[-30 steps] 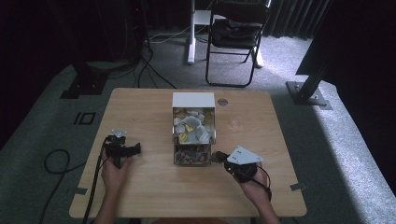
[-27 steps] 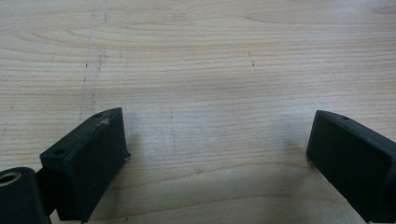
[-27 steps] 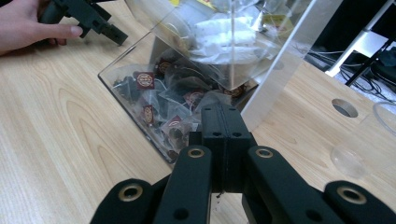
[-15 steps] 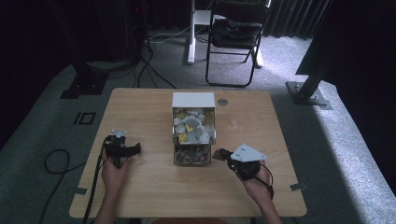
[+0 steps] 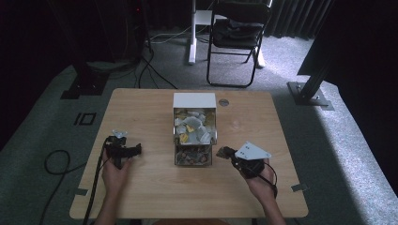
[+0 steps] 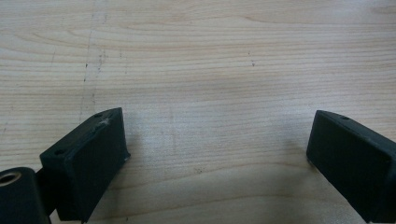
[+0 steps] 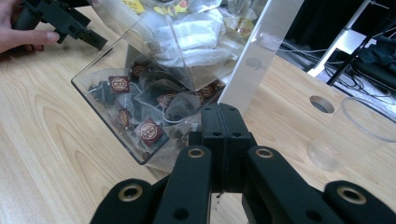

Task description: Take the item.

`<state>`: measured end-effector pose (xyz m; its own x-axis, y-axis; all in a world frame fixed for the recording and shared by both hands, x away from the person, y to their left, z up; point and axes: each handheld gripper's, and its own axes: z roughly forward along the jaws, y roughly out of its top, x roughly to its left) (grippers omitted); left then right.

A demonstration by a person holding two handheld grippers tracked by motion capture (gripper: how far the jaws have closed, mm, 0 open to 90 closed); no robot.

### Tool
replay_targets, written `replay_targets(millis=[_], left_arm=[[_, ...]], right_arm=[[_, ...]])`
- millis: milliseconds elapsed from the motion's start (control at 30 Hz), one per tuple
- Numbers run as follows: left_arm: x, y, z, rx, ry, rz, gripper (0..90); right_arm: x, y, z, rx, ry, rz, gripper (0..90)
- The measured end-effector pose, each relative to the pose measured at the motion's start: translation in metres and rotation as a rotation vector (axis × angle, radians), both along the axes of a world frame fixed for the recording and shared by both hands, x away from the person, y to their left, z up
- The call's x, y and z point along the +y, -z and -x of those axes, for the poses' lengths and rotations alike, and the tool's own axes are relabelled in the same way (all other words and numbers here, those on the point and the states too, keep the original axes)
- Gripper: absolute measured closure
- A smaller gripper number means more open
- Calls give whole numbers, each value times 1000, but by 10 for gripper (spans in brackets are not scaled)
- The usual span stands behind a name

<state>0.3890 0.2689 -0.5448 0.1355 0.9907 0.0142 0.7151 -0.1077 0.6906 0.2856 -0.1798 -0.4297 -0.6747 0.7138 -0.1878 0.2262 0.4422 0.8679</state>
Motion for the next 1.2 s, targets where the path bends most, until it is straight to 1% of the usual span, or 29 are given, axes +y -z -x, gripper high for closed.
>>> replay_targets(millis=[200,233,533,1200], left_arm=[[0,0,0,0,0,0,58],[0,0,0,0,0,0,58],[0,0,0,0,0,0,58],[0,0,0,0,0,0,58]], right_arm=[[-3,-2,-4,-7,17,0,900],[-4,-2,-5,-7,19,6,900],[-10,-1,-11,-1,42,-2,900],[-21,-6,-25,-5,78,-21,900]])
